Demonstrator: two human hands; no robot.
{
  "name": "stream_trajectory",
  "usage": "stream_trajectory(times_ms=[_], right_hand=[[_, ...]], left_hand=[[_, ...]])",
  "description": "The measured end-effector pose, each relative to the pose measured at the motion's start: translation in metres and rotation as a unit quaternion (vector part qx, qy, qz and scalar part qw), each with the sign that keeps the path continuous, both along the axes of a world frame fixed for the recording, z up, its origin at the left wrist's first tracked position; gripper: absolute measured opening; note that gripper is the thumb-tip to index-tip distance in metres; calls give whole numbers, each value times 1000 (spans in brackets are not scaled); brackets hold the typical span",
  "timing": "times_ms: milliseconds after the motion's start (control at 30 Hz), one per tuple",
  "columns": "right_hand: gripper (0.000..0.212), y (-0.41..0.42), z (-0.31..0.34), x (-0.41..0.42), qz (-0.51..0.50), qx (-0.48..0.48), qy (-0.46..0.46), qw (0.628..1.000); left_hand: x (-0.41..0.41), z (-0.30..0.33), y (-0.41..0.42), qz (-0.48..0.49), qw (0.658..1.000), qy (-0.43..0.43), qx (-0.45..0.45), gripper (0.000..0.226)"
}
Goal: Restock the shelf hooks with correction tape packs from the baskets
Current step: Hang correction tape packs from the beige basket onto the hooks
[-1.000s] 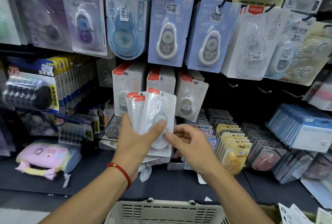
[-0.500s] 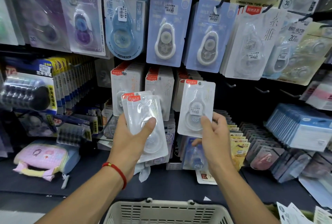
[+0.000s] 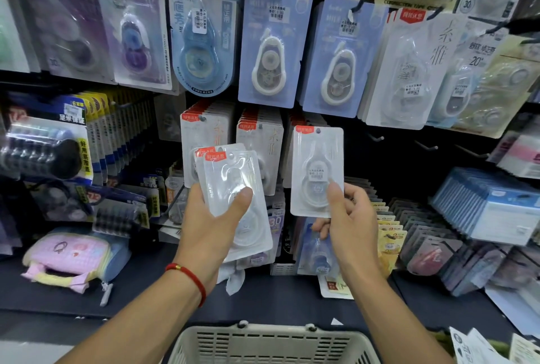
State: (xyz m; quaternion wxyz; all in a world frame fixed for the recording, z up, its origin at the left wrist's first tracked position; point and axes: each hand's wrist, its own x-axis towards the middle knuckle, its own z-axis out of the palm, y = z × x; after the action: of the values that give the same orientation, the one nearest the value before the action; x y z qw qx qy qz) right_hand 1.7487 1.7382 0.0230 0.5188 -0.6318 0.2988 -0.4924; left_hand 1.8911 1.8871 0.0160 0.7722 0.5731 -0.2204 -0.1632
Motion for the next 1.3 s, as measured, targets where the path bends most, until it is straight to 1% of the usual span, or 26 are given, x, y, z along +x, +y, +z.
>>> stream_trajectory(times_ms=[167, 233, 333, 400, 433, 500, 533, 567, 633, 667, 700, 800, 867, 900, 967, 1033, 1067, 1133, 1300], right_hand=[[30, -6, -4, 0, -9, 11, 2, 1000], [35, -9, -7, 2, 1, 45, 37, 998], [37, -13, -15, 1, 16, 105, 129, 986], [31, -11, -18, 0, 46, 81, 185, 978], [24, -8, -17, 1, 77, 58, 187, 978], [15, 2, -13, 6, 163, 27, 156, 974], [16, 8, -10, 8, 202, 15, 140, 969], [20, 14, -9, 10, 229, 2, 126, 965], [37, 22, -10, 13, 245, -21, 121, 962], [41, 24, -10, 15, 243, -28, 125, 962], [40, 25, -11, 16, 240, -29, 124, 962], [25, 22, -11, 15, 234, -31, 116, 965], [18, 20, -11, 14, 215, -22, 99, 971], [19, 20, -9, 13, 192, -9, 85, 978], [21, 16, -7, 10, 110, 15, 56, 992], [14, 10, -5, 5, 33, 26, 26, 999], [10, 6, -4, 2, 14, 22, 16, 1000], [9, 2, -3, -1, 11, 5, 10, 1000], [21, -3, 1, -1, 49, -14, 5, 999]], left_hand=[[-2, 2, 1, -2, 1000, -3, -6, 46], [-2, 2, 1, -4, 1000, -4, -5, 46], [-4, 2, 1, -6, 1000, -10, -4, 48], [-5, 2, 1, -10, 1000, -18, -2, 49], [-6, 1, 1, -12, 1000, -24, 1, 49], [-7, 0, -1, -12, 999, -37, 4, 52], [-8, -1, -2, -12, 999, -42, 4, 53], [-9, -1, -3, -13, 999, -47, 4, 55], [-11, -1, -4, -17, 999, -50, 3, 60], [-11, -2, -4, -18, 999, -49, 0, 62], [-11, -2, -4, -20, 999, -48, -3, 64], [-11, 1, -2, -47, 998, -37, -12, 62], [-10, 1, -3, -61, 998, -17, -19, 54], [-9, 1, -3, -53, 998, -12, -20, 44], [-5, -1, -4, -29, 999, -10, -8, 27], [-3, -3, -6, -18, 1000, -5, 10, 24], [-2, -3, -6, -15, 1000, -3, 17, 25], [-1, -4, -6, -9, 1000, 1, 26, 26], [-3, -2, -6, -7, 1000, 8, 25, 28]])
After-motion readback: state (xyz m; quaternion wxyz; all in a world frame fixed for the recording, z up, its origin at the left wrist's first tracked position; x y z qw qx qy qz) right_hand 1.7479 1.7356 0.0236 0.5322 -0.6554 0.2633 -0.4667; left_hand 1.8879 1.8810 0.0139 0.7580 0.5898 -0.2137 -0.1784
